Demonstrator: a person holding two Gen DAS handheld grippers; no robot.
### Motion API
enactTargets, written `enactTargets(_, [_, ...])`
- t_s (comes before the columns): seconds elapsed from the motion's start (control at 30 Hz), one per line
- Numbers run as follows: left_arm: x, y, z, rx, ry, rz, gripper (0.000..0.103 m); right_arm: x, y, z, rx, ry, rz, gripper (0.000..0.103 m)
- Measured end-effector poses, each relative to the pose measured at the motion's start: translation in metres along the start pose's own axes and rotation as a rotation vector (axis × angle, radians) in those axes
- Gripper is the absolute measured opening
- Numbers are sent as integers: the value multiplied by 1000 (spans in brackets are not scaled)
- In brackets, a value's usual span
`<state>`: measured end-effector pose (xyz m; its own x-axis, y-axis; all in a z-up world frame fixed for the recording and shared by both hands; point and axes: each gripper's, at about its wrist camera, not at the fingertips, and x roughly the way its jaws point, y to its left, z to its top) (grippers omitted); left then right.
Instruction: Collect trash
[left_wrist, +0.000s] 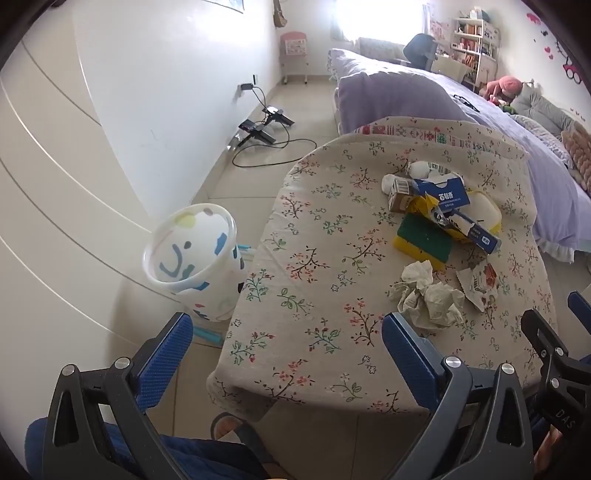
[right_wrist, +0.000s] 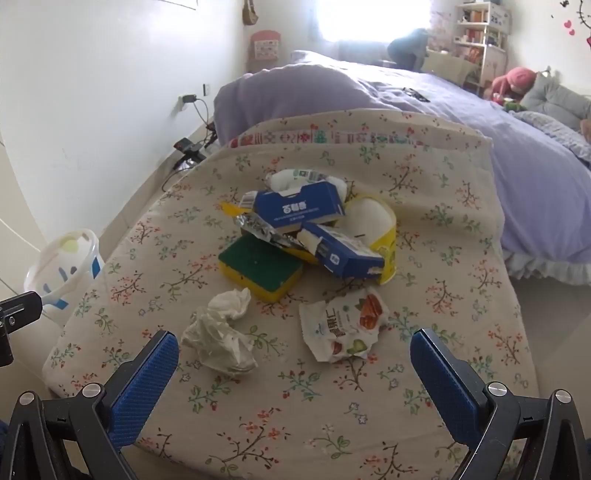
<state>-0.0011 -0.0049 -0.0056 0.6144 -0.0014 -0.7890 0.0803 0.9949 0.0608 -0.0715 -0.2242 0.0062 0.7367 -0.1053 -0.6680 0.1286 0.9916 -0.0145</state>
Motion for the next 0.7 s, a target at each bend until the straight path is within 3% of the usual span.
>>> enactTargets(0.7, [-1,-2,0,9,-17,-21,103,4,0,-4,4,8,1,103])
